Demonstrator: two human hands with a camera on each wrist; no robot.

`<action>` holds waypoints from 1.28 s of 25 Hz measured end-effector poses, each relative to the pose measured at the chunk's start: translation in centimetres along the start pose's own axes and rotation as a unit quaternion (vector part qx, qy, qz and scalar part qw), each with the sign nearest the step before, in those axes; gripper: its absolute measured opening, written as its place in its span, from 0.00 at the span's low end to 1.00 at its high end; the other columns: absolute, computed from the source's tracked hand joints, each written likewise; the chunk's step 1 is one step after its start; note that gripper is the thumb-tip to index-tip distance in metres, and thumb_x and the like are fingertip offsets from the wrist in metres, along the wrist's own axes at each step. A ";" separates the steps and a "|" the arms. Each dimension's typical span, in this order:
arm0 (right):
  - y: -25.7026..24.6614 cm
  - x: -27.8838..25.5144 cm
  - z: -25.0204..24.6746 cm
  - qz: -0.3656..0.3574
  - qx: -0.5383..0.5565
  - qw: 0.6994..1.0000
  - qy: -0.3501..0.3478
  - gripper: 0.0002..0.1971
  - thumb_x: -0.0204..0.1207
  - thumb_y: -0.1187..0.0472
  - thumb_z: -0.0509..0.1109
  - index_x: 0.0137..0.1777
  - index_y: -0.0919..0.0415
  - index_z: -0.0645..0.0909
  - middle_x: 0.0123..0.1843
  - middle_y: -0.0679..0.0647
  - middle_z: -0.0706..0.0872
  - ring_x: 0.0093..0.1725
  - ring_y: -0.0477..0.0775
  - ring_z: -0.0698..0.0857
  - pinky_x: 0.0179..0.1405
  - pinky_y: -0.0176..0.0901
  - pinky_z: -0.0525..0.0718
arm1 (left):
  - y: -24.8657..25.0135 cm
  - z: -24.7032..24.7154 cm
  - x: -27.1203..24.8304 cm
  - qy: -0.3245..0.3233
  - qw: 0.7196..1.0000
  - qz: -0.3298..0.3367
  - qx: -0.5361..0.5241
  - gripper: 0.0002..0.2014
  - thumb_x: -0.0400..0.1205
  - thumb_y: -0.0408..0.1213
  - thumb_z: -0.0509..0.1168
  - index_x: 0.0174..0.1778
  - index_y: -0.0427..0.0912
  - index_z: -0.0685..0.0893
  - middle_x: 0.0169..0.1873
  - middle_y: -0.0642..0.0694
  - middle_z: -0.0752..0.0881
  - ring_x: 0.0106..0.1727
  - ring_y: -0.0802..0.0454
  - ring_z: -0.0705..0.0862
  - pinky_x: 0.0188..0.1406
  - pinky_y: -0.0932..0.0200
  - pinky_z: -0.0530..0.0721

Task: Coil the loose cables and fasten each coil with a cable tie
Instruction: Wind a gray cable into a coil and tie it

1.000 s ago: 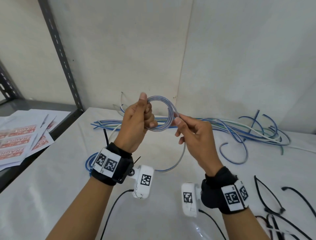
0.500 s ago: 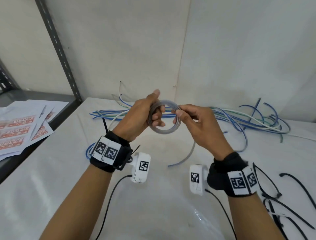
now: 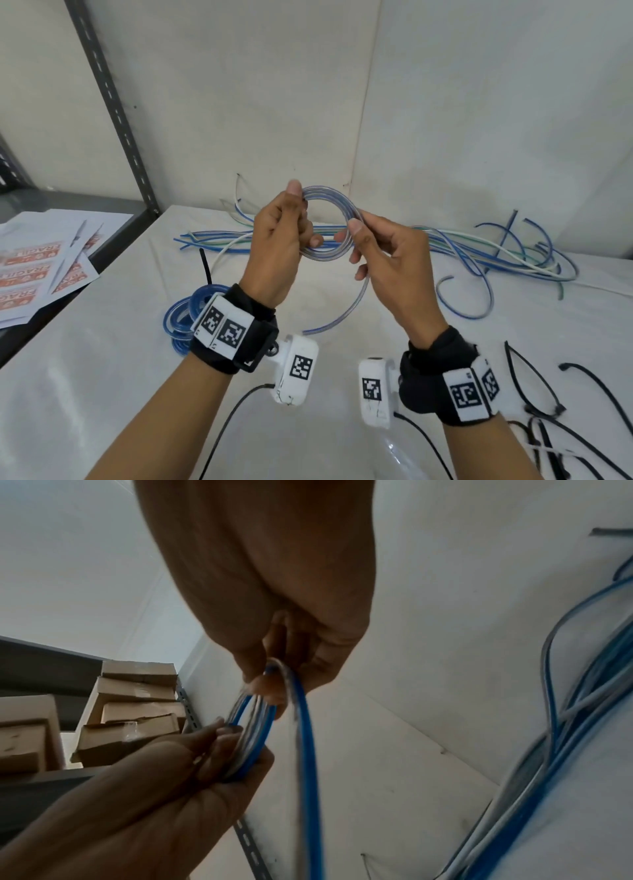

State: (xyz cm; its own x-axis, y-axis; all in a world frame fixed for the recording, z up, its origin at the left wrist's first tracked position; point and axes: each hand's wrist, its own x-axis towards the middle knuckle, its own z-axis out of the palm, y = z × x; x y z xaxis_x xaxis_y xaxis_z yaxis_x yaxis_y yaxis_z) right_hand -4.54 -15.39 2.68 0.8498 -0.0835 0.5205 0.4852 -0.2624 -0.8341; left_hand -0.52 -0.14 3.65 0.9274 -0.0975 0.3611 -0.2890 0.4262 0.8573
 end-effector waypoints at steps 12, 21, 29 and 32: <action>-0.7 0.4 -3.0 -0.016 -0.178 0.969 -0.170 0.09 0.86 0.58 0.70 0.47 0.56 0.91 0.37 0.47 0.90 0.33 0.54 0.80 0.33 0.47 0.76 | 1.6 -1.9 -0.4 -0.208 0.925 -0.109 0.298 0.22 0.90 0.49 0.59 0.42 0.32 0.77 0.26 0.45 0.71 0.27 0.49 0.70 0.35 0.54 0.85; 0.0 0.4 -1.0 0.024 -0.019 0.999 -0.033 0.10 0.87 0.59 0.69 0.63 0.55 0.89 0.40 0.46 0.92 0.32 0.46 0.81 0.30 0.40 0.85 | 1.5 -1.4 0.4 -0.035 0.992 -0.039 0.112 0.21 0.93 0.48 0.52 0.35 0.44 0.69 0.25 0.53 0.60 0.24 0.56 0.57 0.24 0.60 0.64; -0.2 0.1 0.0 -0.008 -0.002 1.000 0.008 0.09 0.88 0.59 0.67 0.53 0.47 0.88 0.39 0.53 0.91 0.29 0.46 0.76 0.27 0.37 0.80 | 0.8 0.0 0.2 -0.027 0.992 -0.121 -0.017 0.24 0.93 0.52 0.49 0.35 0.43 0.72 0.24 0.51 0.56 0.23 0.54 0.57 0.29 0.58 0.77; -0.2 0.6 -1.7 -0.015 -0.051 0.998 -0.045 0.09 0.87 0.60 0.68 0.51 0.52 0.90 0.34 0.46 0.88 0.27 0.42 0.74 0.28 0.38 0.77 | 1.5 -1.0 0.4 -0.115 0.974 -0.186 0.053 0.26 0.91 0.53 0.53 0.36 0.38 0.78 0.20 0.48 0.67 0.22 0.50 0.69 0.55 0.39 0.88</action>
State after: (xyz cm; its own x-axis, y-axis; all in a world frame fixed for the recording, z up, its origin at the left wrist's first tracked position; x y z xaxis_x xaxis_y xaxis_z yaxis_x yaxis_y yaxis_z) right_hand -4.45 -17.01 3.45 0.8522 0.0117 0.5231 0.4918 -0.3595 -0.7931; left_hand -0.36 1.37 4.71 0.8985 -0.4316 0.0797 0.0239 0.2293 0.9731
